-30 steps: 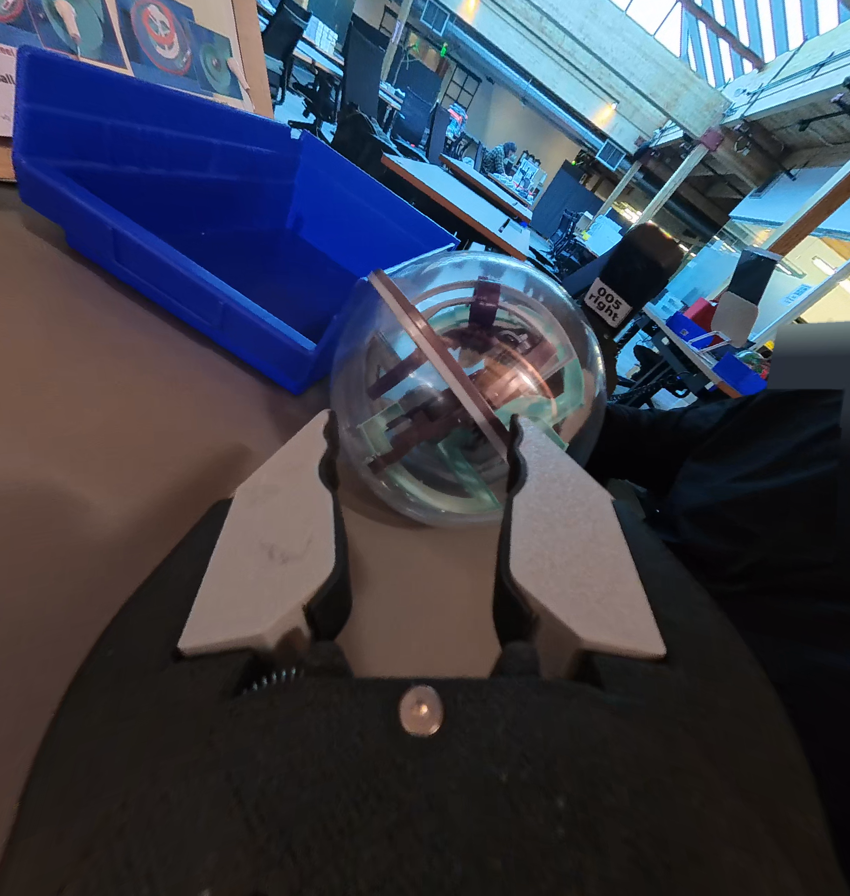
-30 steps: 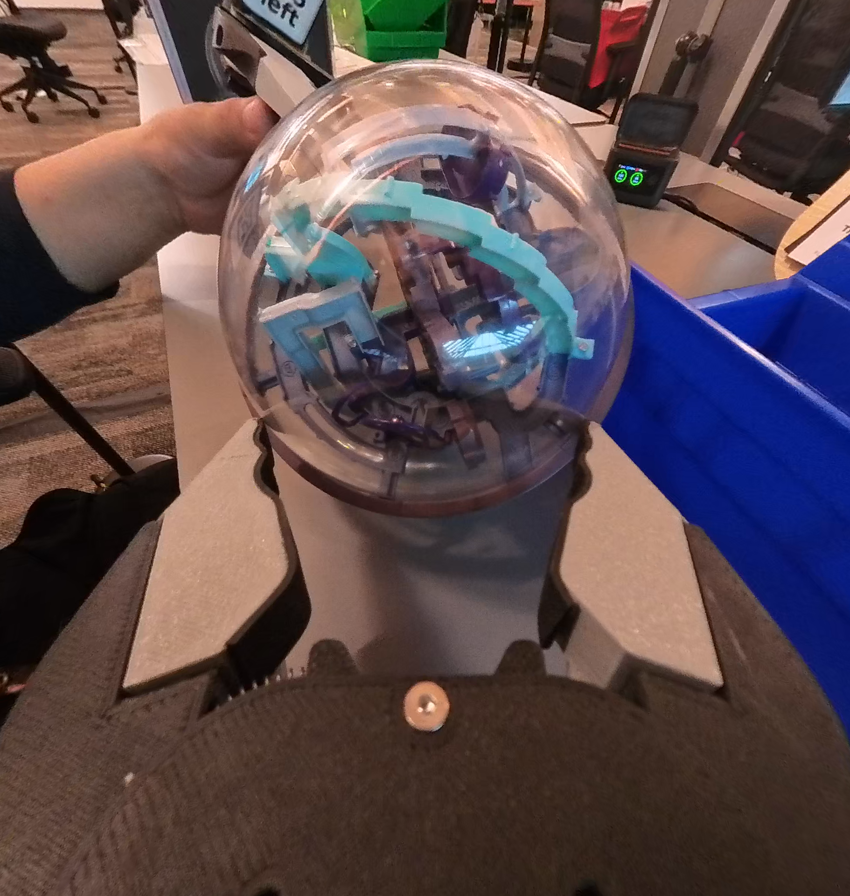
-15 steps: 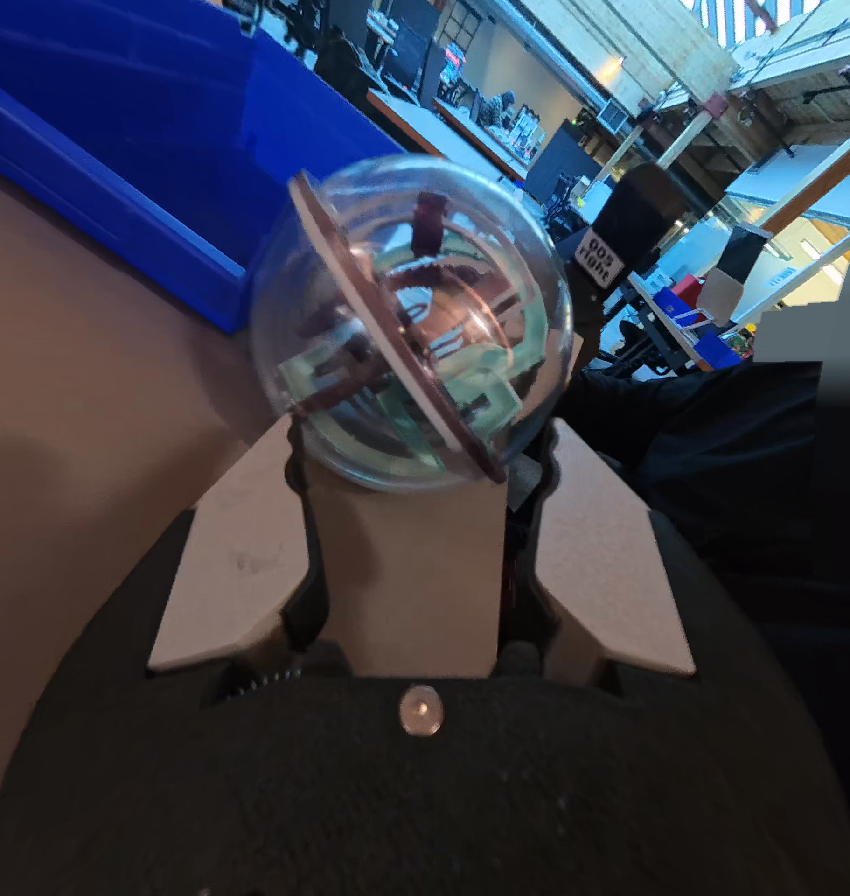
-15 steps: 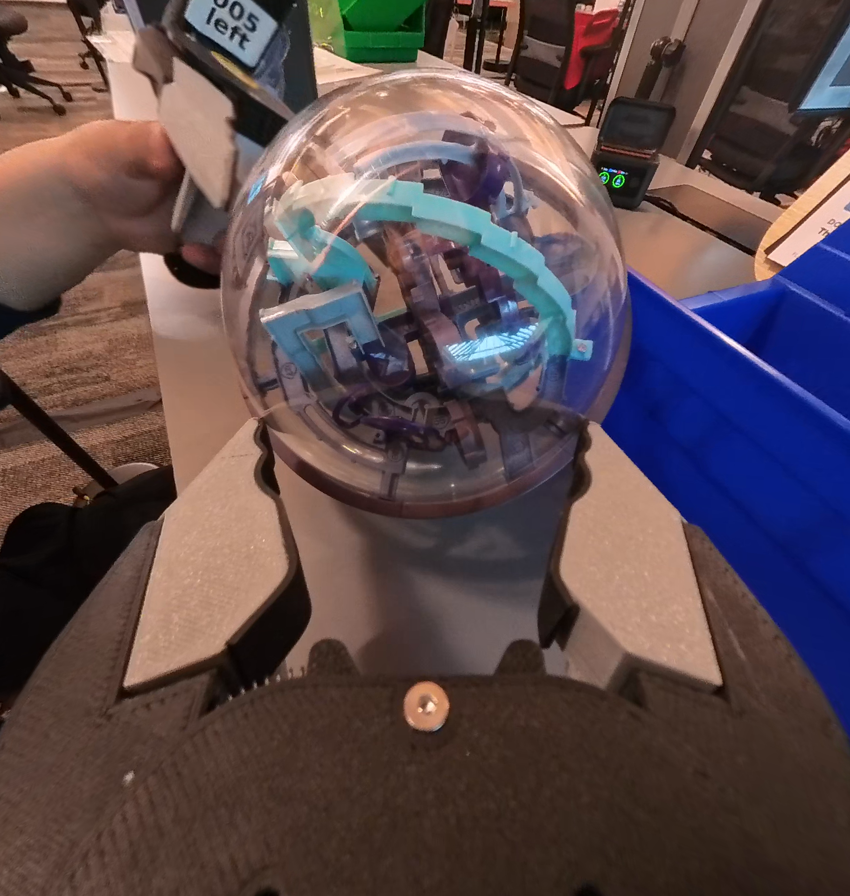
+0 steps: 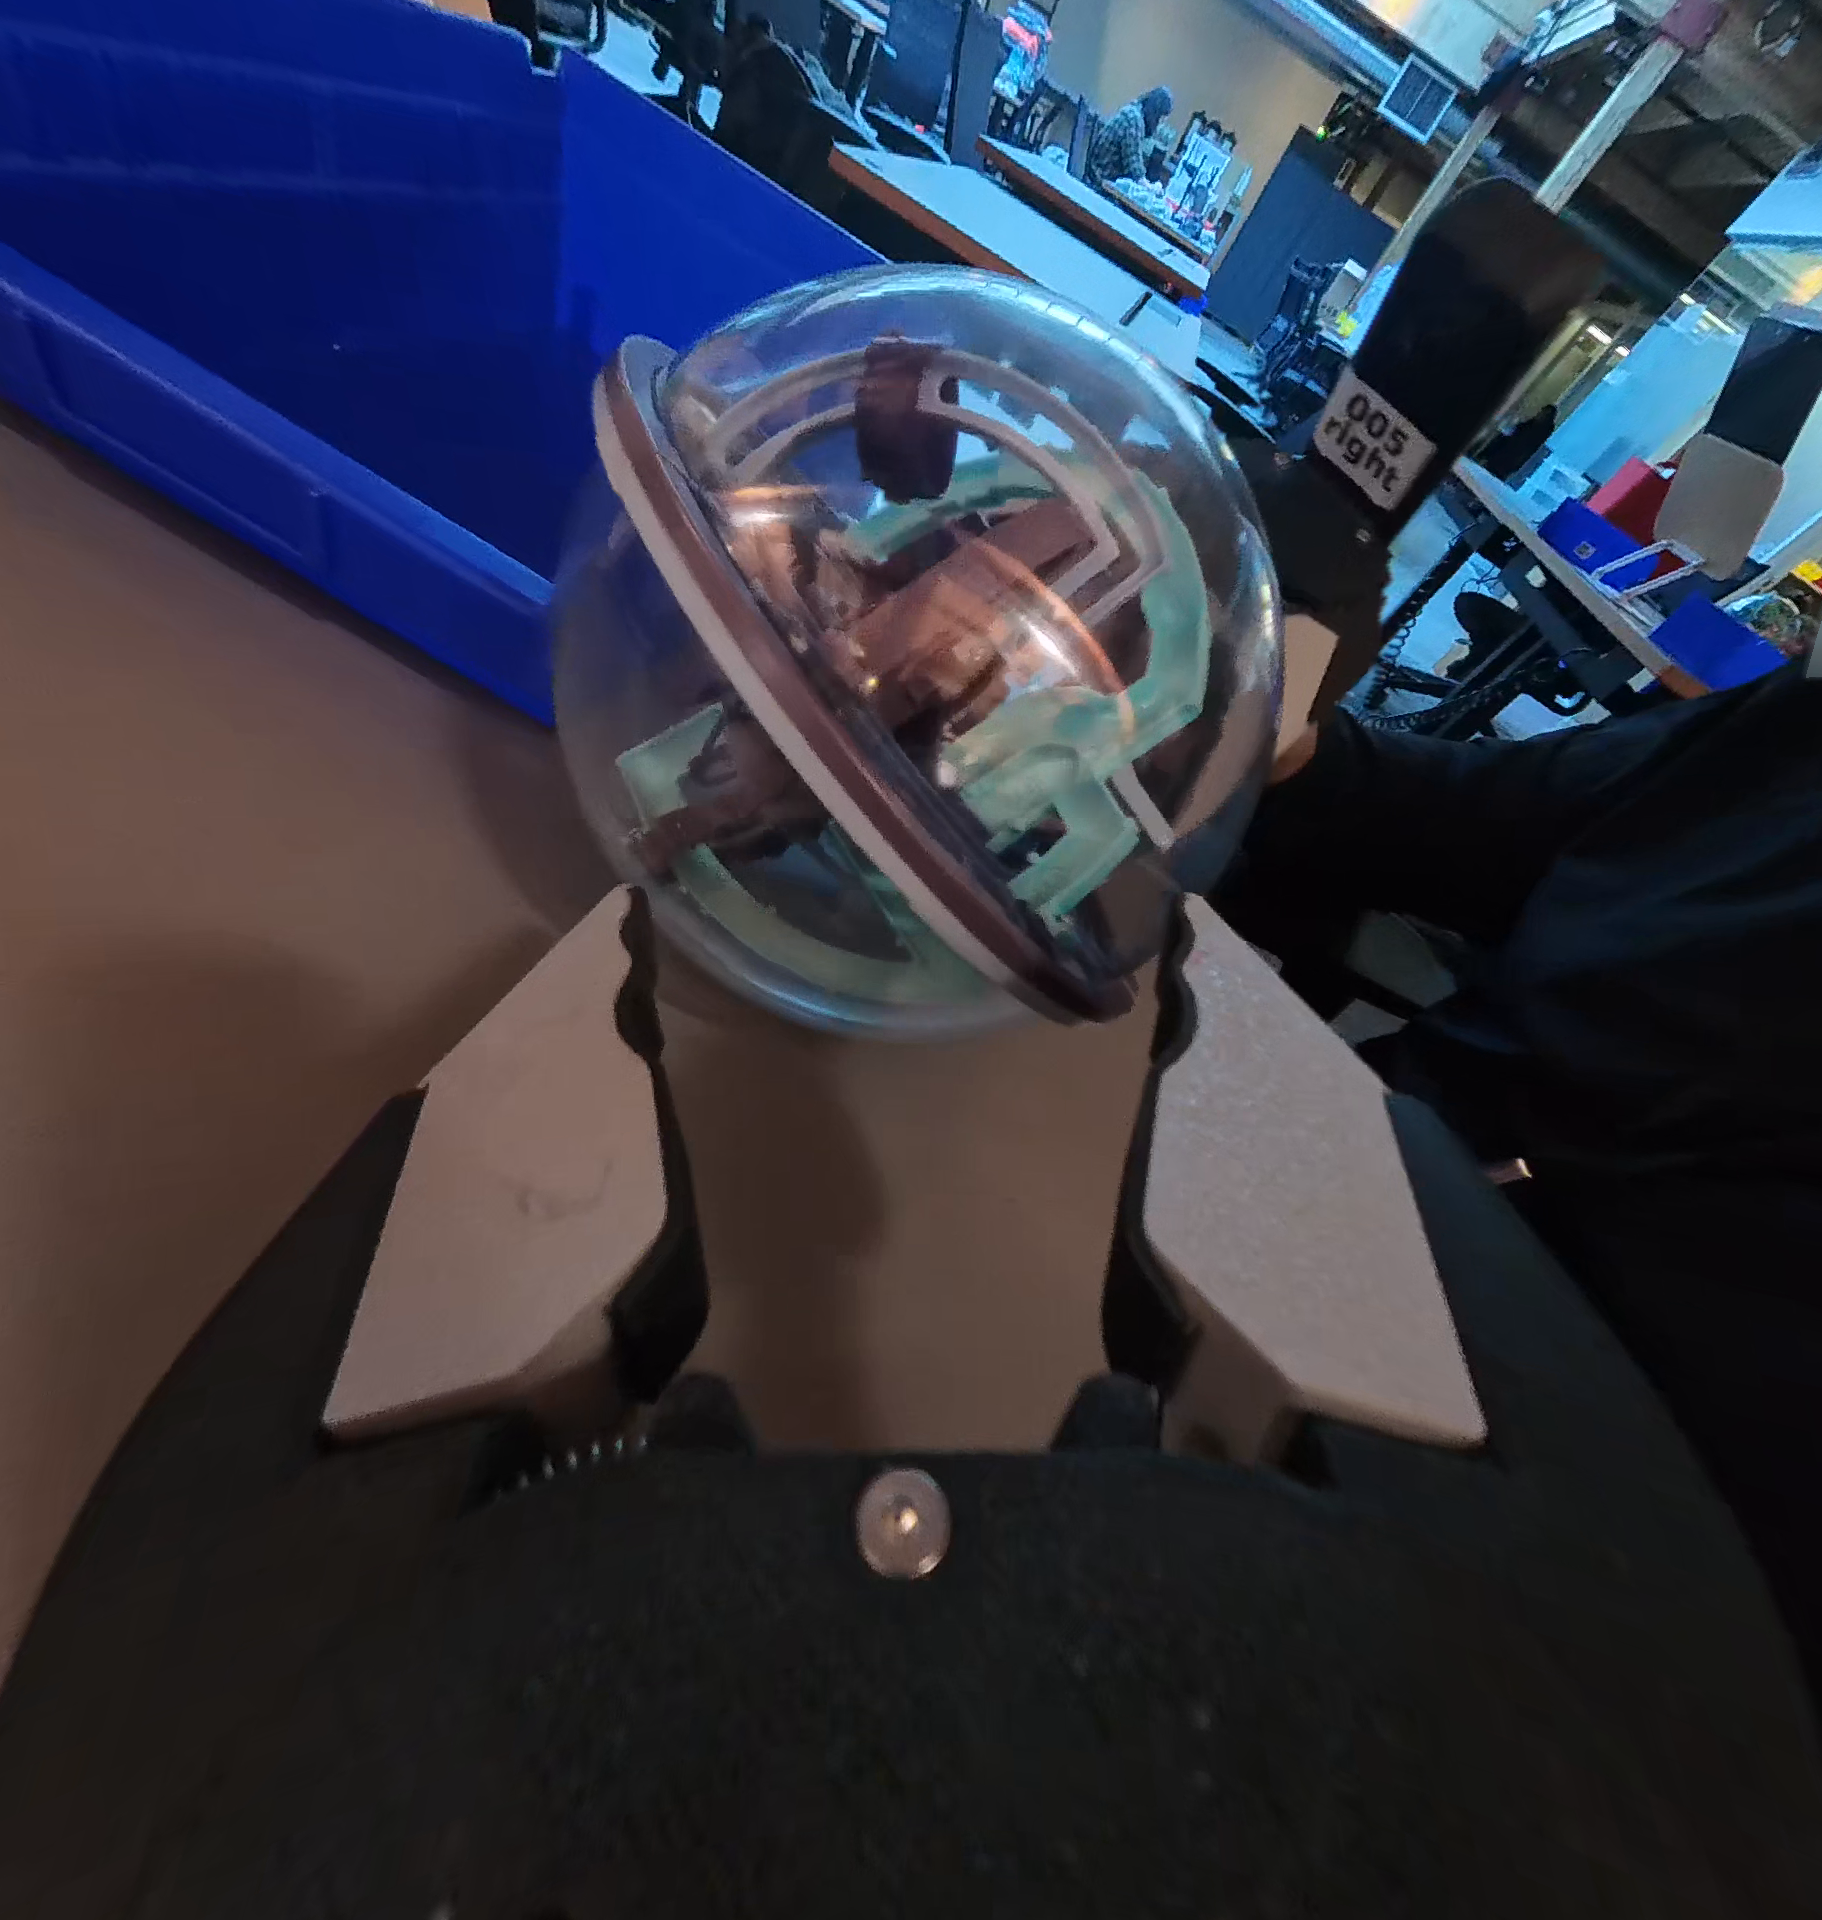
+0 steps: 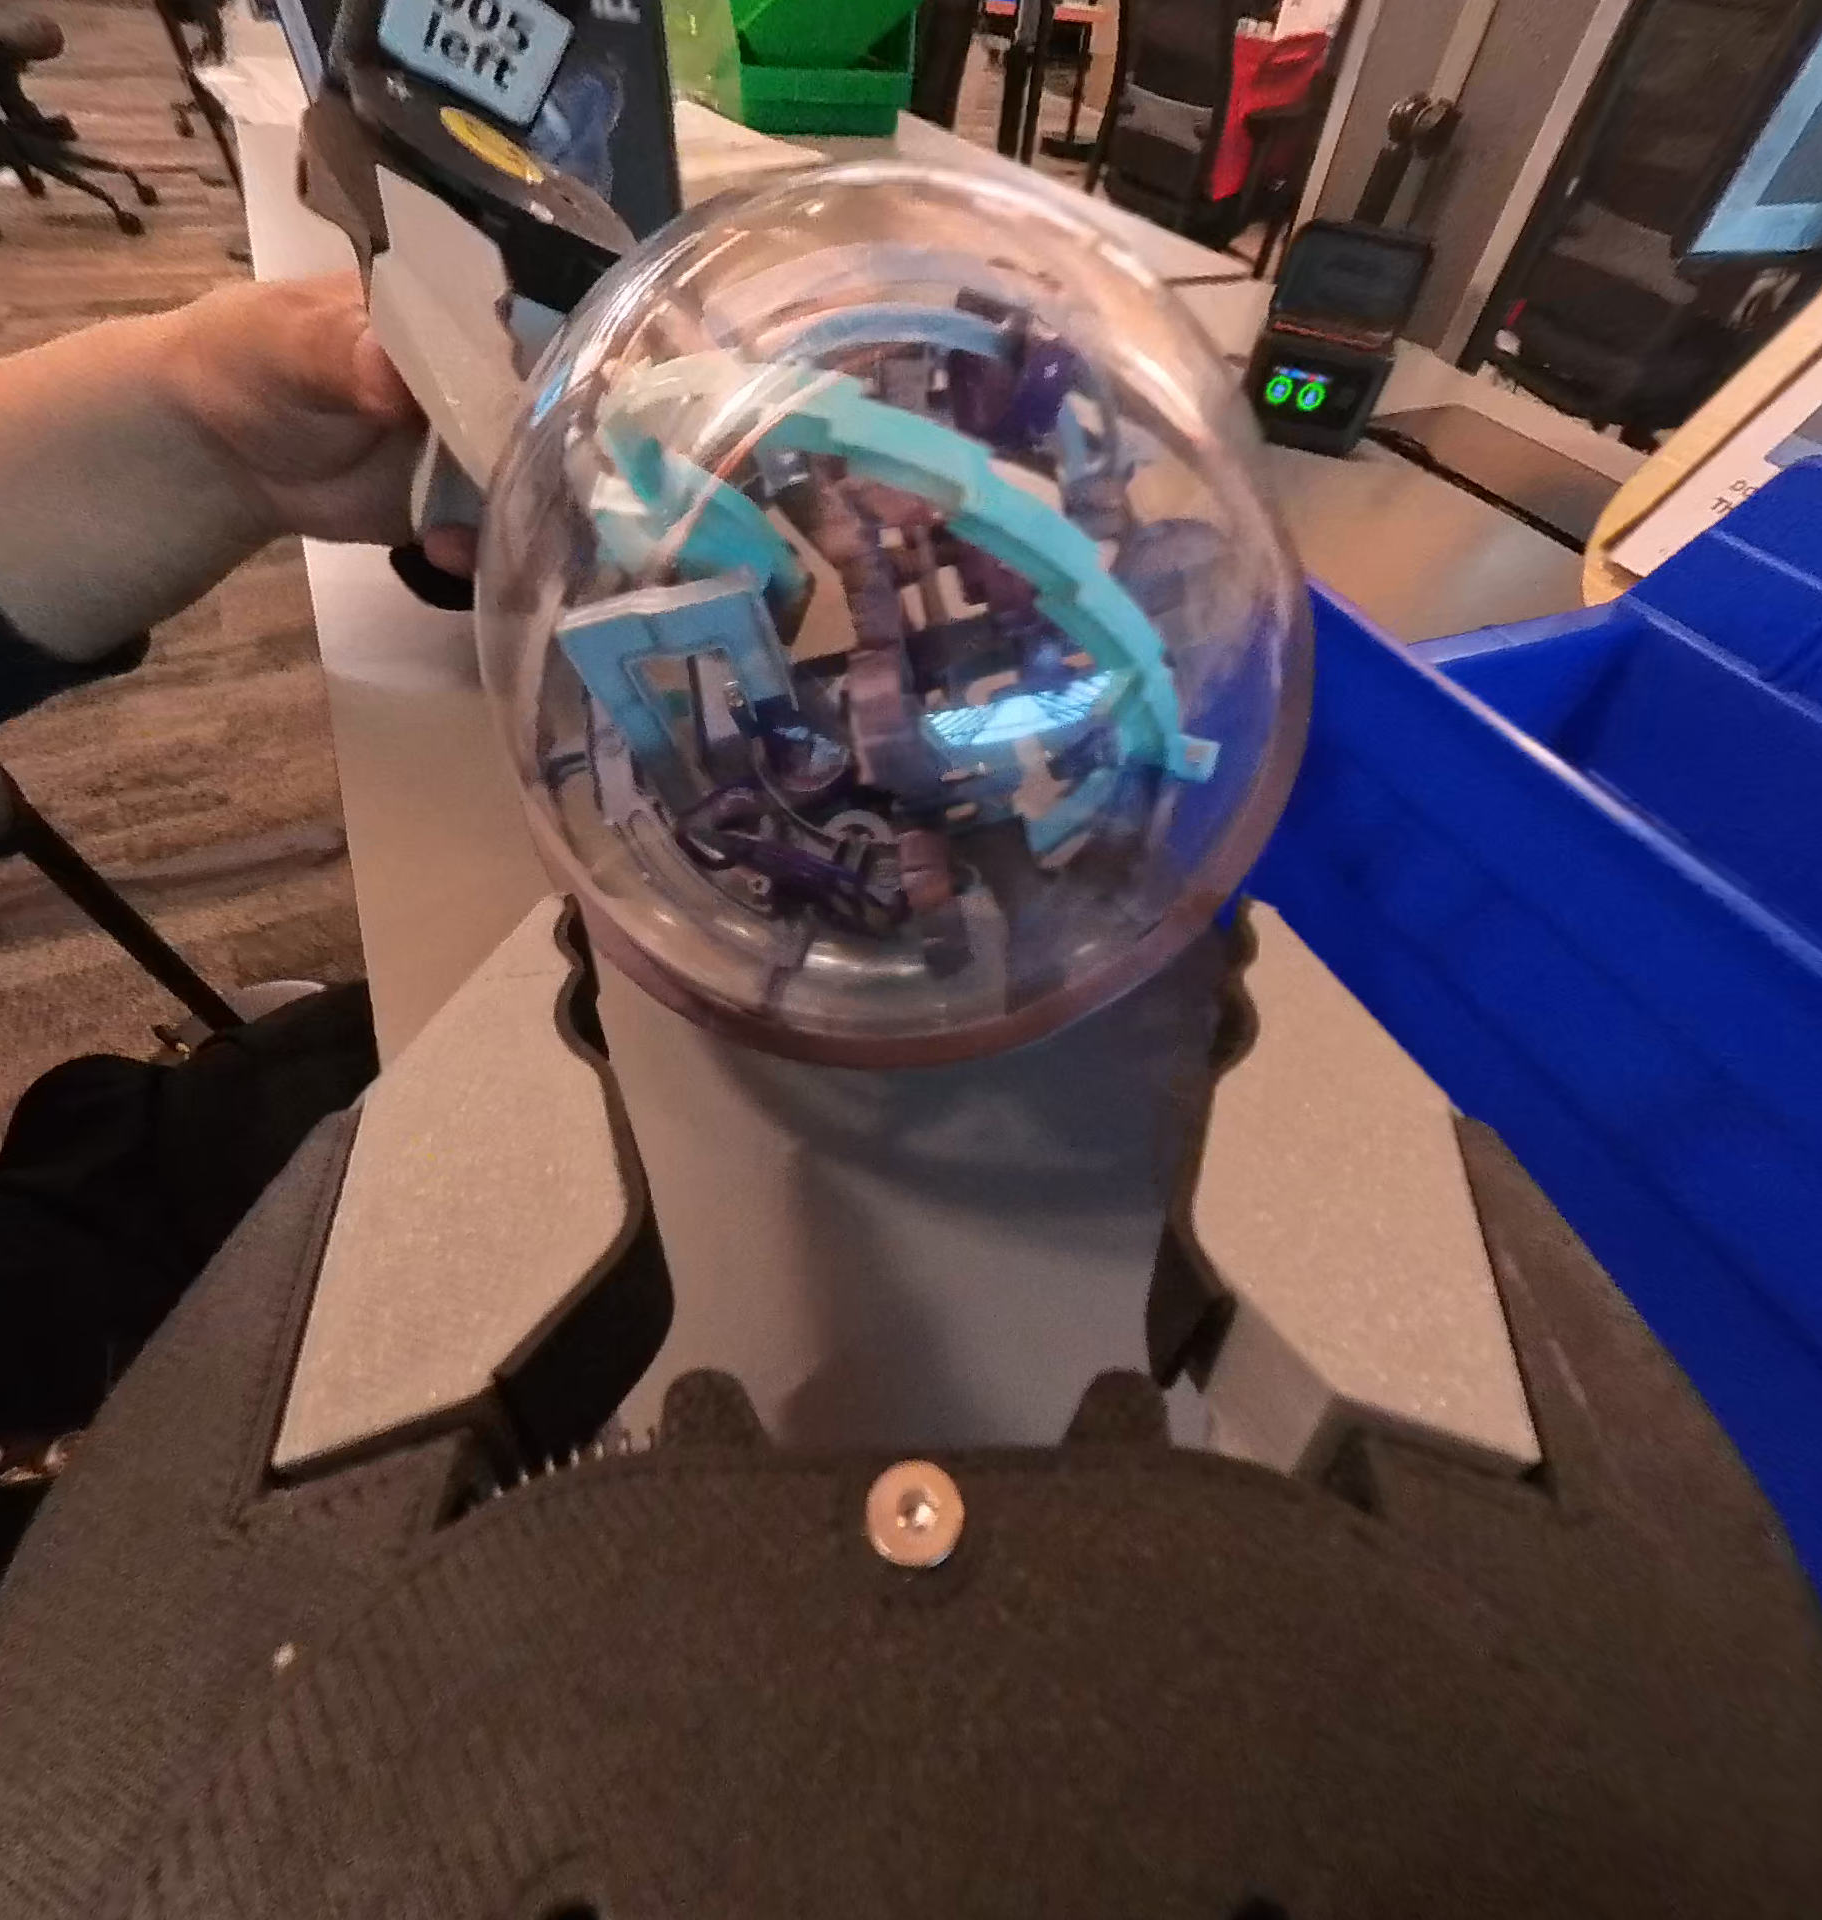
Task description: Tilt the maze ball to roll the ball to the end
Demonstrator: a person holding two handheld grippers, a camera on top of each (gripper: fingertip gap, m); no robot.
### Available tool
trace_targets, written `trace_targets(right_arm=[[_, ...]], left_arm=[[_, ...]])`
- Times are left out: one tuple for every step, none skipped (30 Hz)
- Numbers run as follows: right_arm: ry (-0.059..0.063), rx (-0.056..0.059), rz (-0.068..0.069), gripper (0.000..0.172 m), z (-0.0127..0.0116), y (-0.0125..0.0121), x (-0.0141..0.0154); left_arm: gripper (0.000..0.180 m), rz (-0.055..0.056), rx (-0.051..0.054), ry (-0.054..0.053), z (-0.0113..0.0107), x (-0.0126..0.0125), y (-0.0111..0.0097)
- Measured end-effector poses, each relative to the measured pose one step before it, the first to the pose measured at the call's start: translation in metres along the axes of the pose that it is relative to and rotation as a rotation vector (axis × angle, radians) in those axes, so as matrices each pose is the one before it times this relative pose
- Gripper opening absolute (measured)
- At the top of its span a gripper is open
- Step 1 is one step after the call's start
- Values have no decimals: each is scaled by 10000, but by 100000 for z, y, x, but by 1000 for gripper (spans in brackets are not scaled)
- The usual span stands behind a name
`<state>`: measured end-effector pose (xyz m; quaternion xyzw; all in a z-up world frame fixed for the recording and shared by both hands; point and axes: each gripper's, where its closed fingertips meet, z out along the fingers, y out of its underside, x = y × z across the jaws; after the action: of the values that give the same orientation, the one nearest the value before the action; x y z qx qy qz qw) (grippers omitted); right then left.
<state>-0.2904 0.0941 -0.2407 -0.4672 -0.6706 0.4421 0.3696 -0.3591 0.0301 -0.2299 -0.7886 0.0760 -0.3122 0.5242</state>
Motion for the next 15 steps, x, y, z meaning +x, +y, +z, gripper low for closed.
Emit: trace_targets(right_arm=[[-55,145,245,118,-309,-141,412],[-154,164,412,119,-328,-149,457],[-317,187,558,122,-327,-168,371],[-549,223,663,124,-286,-216,121],[-705,216,738,123,-250,-216,-49],[-713,168,774,122,-188,-127,-10],[-664,83,788,121,-94,4,87],[-575,-15,796,121,-11,112,193],[-496,-27,783,124,18,57,215],[-523,76,674,124,1,-189,34],[-523,191,491,120,-10,-396,-173],[-374,171,278,113,26,-404,-156],[-140,1,67,106,109,-210,21],[84,-169,-66,105,195,13,221],[204,-232,-109,108,254,99,305]], left_arm=[[92,22,43,15,-162,-31,-67],[89,-2,30,14,-134,-40,-50],[88,-16,10,3,-101,-74,-3],[88,-23,-5,-13,-40,-98,41],[88,-23,-1,12,3,-69,43],[88,-31,31,56,29,-18,1],[88,-39,30,86,59,19,-1],[87,-39,9,99,87,50,0],[87,-20,-2,89,91,54,5],[88,13,2,49,74,20,-18],[88,36,7,16,29,0,-38],[87,33,-2,15,-8,-18,-15],[86,30,-7,17,-41,-14,-13],[84,31,-7,20,-64,-26,9],[82,37,-11,21,-63,-37,33]])
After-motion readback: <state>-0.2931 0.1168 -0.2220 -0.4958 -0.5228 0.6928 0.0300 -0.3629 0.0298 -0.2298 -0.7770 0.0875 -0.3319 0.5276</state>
